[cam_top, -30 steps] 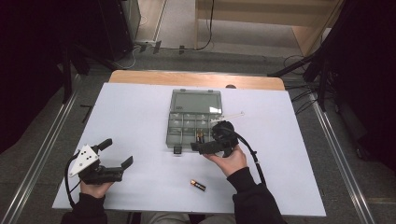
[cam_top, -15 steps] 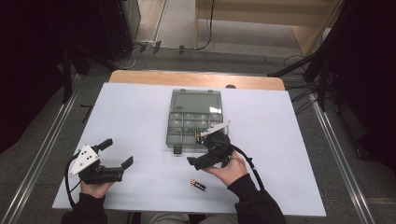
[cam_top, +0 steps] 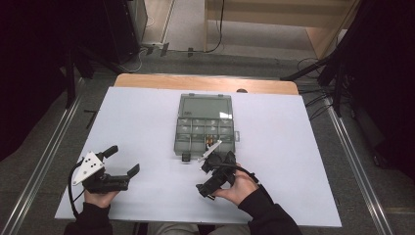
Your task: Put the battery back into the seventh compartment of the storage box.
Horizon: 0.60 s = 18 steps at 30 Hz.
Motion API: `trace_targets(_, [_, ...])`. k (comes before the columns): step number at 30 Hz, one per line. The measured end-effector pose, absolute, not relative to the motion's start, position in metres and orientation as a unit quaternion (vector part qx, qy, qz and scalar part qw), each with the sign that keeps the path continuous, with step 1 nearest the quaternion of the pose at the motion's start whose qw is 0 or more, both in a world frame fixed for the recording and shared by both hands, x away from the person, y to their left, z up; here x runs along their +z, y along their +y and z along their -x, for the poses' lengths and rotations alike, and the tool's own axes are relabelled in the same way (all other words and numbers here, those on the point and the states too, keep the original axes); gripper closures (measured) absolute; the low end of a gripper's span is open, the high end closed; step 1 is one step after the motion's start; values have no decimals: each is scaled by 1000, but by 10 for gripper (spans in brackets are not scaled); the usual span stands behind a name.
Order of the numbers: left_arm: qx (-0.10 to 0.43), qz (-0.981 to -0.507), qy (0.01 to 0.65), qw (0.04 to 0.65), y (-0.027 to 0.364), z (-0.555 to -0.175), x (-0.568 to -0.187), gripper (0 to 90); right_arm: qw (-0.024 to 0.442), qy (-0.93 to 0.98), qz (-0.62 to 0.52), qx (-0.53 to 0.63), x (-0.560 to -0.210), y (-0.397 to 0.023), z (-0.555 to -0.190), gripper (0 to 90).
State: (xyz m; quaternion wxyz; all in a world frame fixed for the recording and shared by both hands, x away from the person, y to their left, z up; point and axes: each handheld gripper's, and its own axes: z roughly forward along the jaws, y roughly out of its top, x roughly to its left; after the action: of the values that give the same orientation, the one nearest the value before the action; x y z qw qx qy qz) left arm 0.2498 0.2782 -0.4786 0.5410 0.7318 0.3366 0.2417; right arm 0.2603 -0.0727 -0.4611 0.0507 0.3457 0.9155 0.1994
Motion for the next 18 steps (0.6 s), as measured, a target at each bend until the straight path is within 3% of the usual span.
trace_targets(18, [242, -731, 338, 540, 279, -250, -478, 8, 23, 938, -311, 150, -474, -66, -250, 0])
